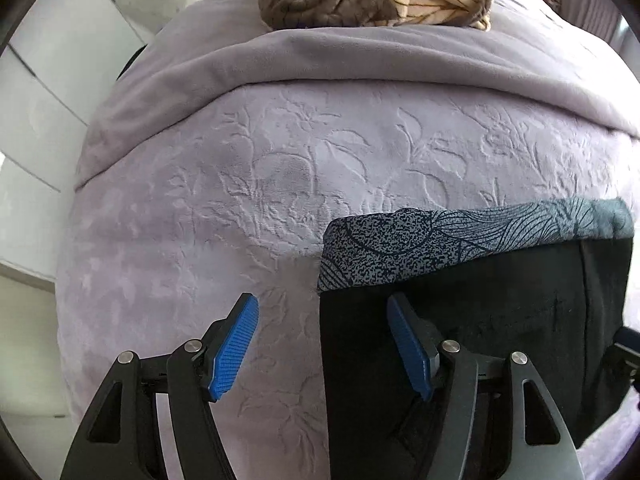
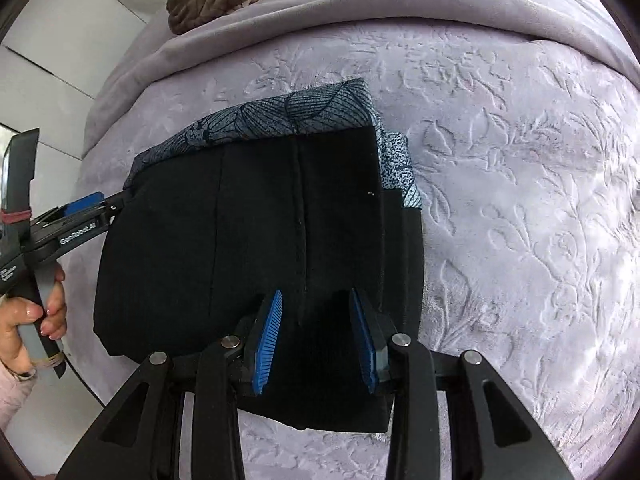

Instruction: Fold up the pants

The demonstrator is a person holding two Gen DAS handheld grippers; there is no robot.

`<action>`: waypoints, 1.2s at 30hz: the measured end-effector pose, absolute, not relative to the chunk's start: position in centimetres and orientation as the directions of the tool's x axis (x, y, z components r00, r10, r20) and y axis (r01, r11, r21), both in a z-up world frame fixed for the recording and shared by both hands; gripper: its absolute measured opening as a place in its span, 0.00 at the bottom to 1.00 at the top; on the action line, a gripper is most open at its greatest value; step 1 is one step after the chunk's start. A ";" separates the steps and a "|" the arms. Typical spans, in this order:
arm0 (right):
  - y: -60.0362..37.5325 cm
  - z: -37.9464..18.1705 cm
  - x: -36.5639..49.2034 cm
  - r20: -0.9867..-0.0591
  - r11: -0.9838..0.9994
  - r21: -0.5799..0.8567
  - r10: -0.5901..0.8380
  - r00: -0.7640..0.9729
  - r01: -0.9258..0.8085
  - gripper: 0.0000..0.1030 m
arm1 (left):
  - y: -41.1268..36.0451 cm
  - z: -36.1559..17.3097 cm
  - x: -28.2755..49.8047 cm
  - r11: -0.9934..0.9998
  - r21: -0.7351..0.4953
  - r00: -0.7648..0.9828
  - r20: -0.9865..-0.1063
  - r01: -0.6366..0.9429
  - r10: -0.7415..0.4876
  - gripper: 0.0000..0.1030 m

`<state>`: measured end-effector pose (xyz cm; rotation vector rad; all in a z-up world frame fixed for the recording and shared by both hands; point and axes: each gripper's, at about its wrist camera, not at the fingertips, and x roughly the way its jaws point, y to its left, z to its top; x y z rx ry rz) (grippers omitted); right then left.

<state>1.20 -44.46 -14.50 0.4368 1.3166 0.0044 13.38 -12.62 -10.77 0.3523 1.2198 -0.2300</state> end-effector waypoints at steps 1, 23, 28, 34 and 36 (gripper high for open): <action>-44.4 -14.3 1.2 -0.933 0.919 0.309 0.245 0.262 0.243 0.37 | -12.4 -10.4 13.6 0.926 0.130 0.321 -0.947 0.354 0.010 0.66; -43.2 -11.9 -1.4 -0.951 0.926 0.258 0.193 0.244 0.276 0.45 | -12.0 -7.6 9.5 0.899 0.087 0.242 -0.970 0.428 -0.021 0.88; -42.9 -11.7 -1.7 -0.951 0.928 0.255 0.189 0.246 0.272 0.46 | -12.0 -7.8 9.4 0.901 0.077 0.213 -0.977 0.428 -0.018 0.88; -42.2 -12.8 -1.4 -0.962 0.946 0.218 0.167 0.216 0.239 0.50 | -12.6 -8.8 8.7 0.893 0.062 0.179 -0.984 0.446 -0.020 0.88; -42.2 -13.1 -1.4 -0.963 0.945 0.215 0.162 0.217 0.247 0.52 | -12.8 -9.7 8.3 0.888 0.069 0.171 -0.985 0.454 -0.011 0.89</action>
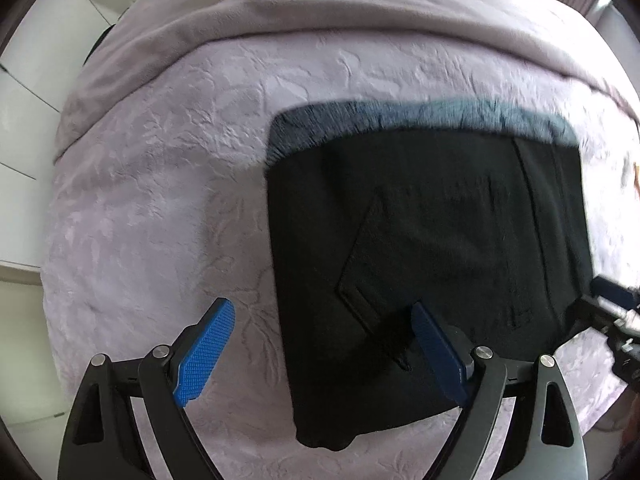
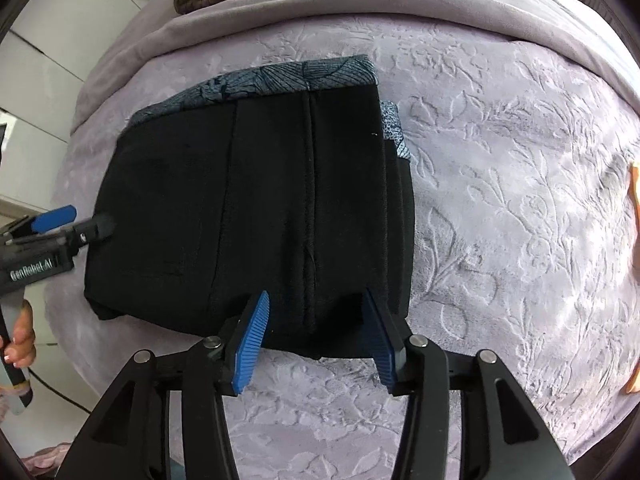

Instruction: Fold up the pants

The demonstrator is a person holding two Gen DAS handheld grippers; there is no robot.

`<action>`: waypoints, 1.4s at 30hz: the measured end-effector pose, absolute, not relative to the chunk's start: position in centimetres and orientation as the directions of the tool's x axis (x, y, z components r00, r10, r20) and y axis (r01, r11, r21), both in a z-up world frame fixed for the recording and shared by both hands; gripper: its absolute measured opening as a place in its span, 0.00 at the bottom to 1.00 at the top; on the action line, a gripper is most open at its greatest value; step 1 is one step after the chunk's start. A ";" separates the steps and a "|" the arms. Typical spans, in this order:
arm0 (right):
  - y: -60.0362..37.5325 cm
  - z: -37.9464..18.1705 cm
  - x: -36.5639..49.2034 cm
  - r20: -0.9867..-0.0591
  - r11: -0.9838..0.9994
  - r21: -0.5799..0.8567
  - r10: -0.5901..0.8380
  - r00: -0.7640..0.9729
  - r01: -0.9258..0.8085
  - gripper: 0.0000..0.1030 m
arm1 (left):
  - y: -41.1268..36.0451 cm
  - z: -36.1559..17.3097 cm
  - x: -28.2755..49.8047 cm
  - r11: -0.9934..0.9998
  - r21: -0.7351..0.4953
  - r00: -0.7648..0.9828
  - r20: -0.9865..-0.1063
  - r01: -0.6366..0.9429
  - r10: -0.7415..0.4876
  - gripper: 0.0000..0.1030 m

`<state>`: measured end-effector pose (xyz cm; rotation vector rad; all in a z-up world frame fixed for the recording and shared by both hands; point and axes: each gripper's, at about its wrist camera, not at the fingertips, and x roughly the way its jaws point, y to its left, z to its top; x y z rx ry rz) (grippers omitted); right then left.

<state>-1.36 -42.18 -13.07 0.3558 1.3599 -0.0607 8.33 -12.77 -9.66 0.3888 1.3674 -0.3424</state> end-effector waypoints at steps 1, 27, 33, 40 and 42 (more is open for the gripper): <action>-42.2 -13.0 -1.3 -0.961 0.943 0.220 0.165 0.221 0.252 0.53 | -12.7 -9.9 8.3 0.889 0.067 0.169 -0.985 0.452 -0.012 0.97; -41.9 -13.6 -0.8 -0.957 0.943 0.239 0.189 0.222 0.230 0.63 | -9.3 -12.7 9.7 0.901 -0.028 0.094 -0.993 0.433 -0.076 1.00; -42.9 -13.2 -1.1 -0.943 0.927 0.296 0.244 0.228 0.231 0.64 | -8.1 -12.8 10.4 0.903 -0.090 0.053 -0.991 0.421 -0.124 1.00; -47.9 -13.4 -1.8 -0.897 0.834 0.425 0.338 0.284 0.352 0.68 | -6.4 -11.5 11.3 0.887 -0.106 0.083 -0.984 0.449 -0.160 1.00; -49.1 -13.9 -2.1 -0.880 0.800 0.465 0.371 0.295 0.379 0.68 | -5.6 -11.2 12.0 0.885 -0.150 0.076 -0.976 0.442 -0.203 1.00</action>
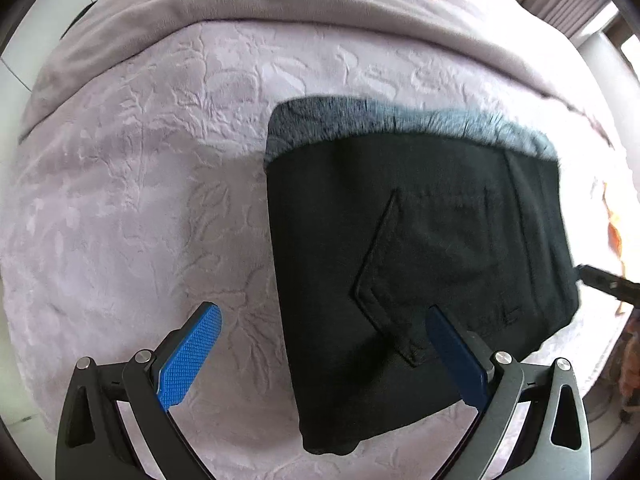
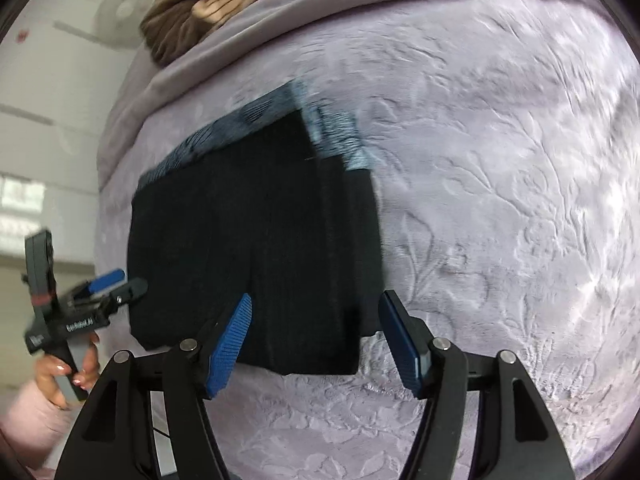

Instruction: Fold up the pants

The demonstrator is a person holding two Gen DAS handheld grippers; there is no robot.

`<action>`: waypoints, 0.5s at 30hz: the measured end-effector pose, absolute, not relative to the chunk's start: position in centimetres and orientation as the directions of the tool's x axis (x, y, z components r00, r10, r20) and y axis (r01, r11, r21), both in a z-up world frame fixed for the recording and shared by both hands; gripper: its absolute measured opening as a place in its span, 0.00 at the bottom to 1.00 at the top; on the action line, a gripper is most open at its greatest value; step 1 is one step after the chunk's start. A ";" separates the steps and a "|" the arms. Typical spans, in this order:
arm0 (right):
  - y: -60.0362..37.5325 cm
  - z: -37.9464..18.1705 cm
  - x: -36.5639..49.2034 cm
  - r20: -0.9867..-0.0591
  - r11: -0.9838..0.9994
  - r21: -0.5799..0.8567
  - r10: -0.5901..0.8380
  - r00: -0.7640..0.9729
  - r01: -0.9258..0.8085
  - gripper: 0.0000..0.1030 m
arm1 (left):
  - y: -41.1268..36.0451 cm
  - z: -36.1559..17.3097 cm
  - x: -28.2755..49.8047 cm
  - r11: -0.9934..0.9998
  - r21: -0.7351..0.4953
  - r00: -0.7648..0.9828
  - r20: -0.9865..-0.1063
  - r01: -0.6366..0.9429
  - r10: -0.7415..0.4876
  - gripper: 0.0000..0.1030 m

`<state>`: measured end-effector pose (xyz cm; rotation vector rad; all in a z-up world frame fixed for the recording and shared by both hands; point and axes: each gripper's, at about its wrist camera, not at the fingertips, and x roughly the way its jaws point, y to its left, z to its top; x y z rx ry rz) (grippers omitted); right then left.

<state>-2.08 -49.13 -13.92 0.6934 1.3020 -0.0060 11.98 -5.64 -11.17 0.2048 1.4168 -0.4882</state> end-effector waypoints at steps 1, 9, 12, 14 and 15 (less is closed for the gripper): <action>-49.8 -14.4 -2.1 -0.869 0.781 0.490 0.397 0.297 0.389 0.68 | -5.3 -11.1 12.4 0.883 -0.173 0.069 -0.972 0.436 -0.225 1.00; -52.4 -17.9 -1.0 -0.748 0.654 0.664 0.569 0.341 0.364 0.68 | -3.7 -14.3 16.1 0.815 -0.428 -0.065 -0.896 0.391 -0.439 1.00; -53.3 -20.0 -0.8 -0.707 0.611 0.707 0.624 0.334 0.355 0.69 | -3.5 -16.2 16.6 0.783 -0.470 -0.106 -0.876 0.407 -0.471 1.00; -53.9 -21.8 -0.5 -0.683 0.585 0.729 0.658 0.316 0.356 0.69 | -3.7 -16.7 16.8 0.768 -0.513 -0.133 -0.854 0.383 -0.503 1.00; -54.1 -22.3 -0.4 -0.661 0.564 0.748 0.677 0.323 0.350 0.69 | -3.6 -17.0 16.9 0.762 -0.535 -0.142 -0.841 0.365 -0.522 1.00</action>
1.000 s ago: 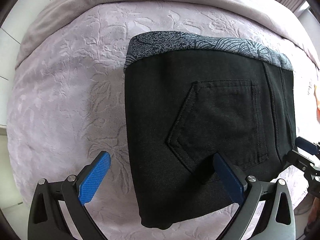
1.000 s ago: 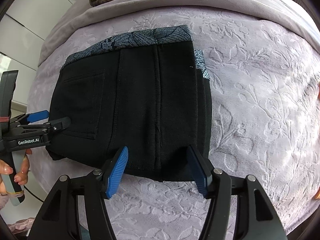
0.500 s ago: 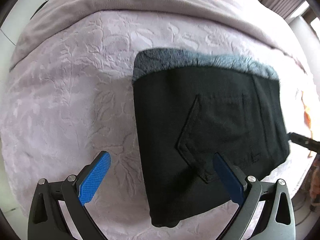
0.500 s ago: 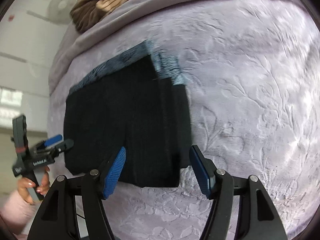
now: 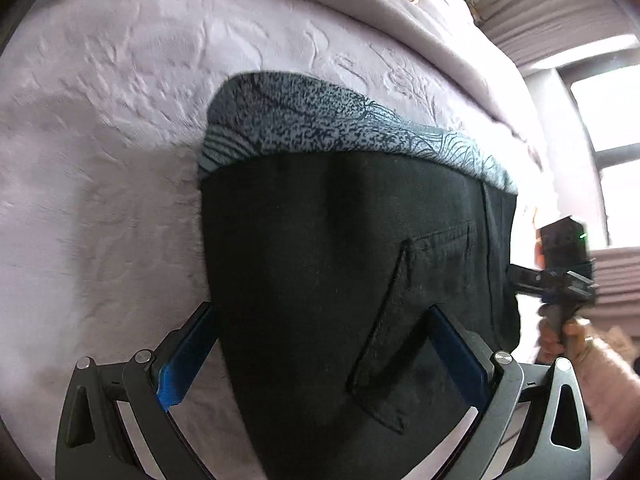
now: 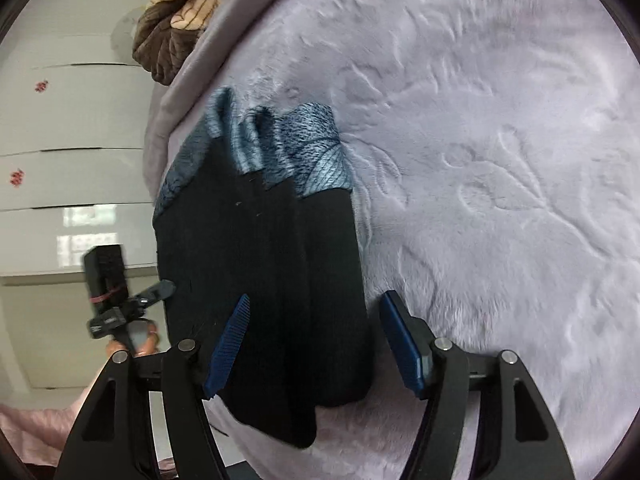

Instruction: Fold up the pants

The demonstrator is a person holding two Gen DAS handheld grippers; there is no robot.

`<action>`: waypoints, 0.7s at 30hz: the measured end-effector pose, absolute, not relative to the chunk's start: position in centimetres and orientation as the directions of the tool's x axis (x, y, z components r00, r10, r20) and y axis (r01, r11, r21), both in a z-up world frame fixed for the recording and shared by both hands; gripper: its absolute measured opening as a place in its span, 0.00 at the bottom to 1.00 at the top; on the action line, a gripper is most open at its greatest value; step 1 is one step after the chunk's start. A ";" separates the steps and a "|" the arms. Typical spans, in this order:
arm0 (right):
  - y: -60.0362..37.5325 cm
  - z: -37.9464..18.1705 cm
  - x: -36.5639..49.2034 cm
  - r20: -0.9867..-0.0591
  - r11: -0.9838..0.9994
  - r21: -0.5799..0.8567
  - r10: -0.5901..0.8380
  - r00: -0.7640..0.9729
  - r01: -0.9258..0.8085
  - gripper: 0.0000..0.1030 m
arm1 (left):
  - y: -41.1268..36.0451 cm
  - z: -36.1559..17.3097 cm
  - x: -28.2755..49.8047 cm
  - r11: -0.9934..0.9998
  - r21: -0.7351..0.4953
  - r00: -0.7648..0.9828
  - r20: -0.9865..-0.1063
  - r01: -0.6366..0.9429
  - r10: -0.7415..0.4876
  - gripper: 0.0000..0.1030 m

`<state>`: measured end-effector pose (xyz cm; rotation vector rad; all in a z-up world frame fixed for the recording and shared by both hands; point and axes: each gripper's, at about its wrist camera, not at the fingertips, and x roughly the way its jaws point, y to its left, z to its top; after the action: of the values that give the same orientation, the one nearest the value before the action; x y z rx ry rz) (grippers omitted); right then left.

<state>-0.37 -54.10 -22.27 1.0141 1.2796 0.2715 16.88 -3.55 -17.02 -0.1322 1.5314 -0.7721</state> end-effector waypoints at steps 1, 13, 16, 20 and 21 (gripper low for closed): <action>-54.2 -22.7 -0.2 -0.623 0.530 0.780 0.705 0.339 0.333 0.69 | -3.5 -17.2 17.0 0.757 -0.547 -0.143 -0.833 0.356 -0.535 1.00; -53.4 -22.7 0.6 -0.543 0.426 0.834 0.747 0.384 0.351 0.46 | -3.4 -13.1 13.7 0.757 -0.523 -0.057 -0.835 0.393 -0.547 0.66; -53.0 -21.3 0.1 -0.517 0.399 0.850 0.754 0.406 0.343 0.44 | -2.0 -11.4 13.2 0.749 -0.533 -0.050 -0.826 0.395 -0.561 0.61; -52.4 -19.7 -0.9 -0.482 0.362 0.870 0.767 0.422 0.335 0.43 | -0.2 -9.0 12.0 0.749 -0.524 -0.043 -0.829 0.407 -0.557 0.61; -52.0 -19.2 -1.4 -0.477 0.359 0.872 0.771 0.421 0.332 0.43 | -0.1 -8.7 11.8 0.748 -0.525 -0.044 -0.829 0.405 -0.558 0.61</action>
<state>-1.36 -51.99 -19.18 1.2285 1.1614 0.3862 11.75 -0.07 -8.69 -0.1346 1.4146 -0.7819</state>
